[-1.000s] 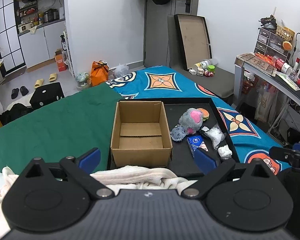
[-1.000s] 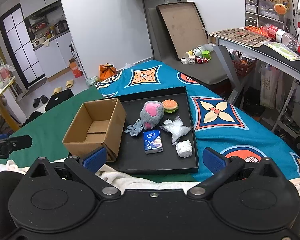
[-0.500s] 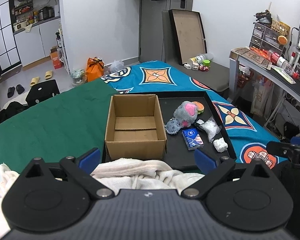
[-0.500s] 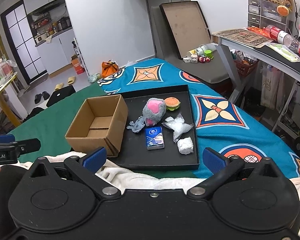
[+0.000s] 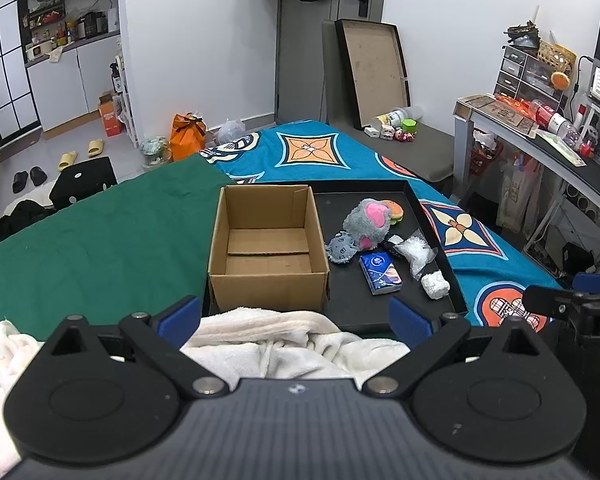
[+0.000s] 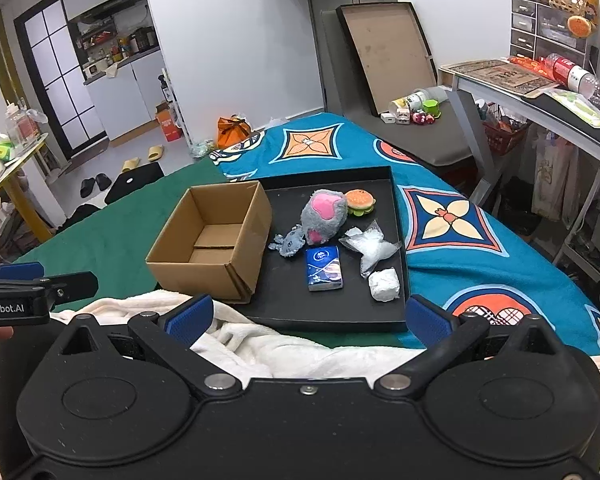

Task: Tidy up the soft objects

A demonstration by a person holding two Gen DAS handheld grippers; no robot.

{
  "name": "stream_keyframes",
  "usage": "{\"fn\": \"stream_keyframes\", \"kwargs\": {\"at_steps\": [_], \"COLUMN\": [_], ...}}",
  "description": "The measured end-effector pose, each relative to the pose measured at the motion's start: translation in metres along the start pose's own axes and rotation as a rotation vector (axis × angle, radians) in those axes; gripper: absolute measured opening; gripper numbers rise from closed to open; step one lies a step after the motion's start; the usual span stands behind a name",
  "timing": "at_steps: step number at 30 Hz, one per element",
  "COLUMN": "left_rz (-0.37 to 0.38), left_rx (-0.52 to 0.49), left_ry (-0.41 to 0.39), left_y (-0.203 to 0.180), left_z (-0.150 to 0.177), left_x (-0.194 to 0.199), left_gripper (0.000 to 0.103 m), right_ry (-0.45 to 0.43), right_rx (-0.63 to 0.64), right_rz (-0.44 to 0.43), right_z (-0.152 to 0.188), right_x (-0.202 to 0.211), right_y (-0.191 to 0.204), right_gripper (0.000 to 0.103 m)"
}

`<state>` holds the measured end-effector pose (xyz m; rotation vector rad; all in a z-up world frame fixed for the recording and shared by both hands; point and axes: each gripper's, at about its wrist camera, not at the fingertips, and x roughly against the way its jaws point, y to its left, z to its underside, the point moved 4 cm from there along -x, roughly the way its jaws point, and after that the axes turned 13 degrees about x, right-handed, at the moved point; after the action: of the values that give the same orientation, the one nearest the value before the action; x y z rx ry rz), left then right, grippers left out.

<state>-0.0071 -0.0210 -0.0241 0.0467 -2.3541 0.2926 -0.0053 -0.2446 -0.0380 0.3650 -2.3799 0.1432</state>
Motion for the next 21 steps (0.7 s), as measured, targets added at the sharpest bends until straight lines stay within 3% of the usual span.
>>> {"fn": "stream_keyframes", "kwargs": {"at_steps": [21], "left_rz": [0.01], "left_rx": [-0.029], "left_ry": [0.004], "left_y": [-0.0041], "left_z": [0.0049], "left_x": [-0.0001], "left_gripper": [0.099], "right_ry": [0.009], "right_rx": [0.004], "right_rz": [0.024], "right_z": [0.0031], "right_x": [0.0012], "right_y": [0.0005], "right_gripper": [0.103]}}
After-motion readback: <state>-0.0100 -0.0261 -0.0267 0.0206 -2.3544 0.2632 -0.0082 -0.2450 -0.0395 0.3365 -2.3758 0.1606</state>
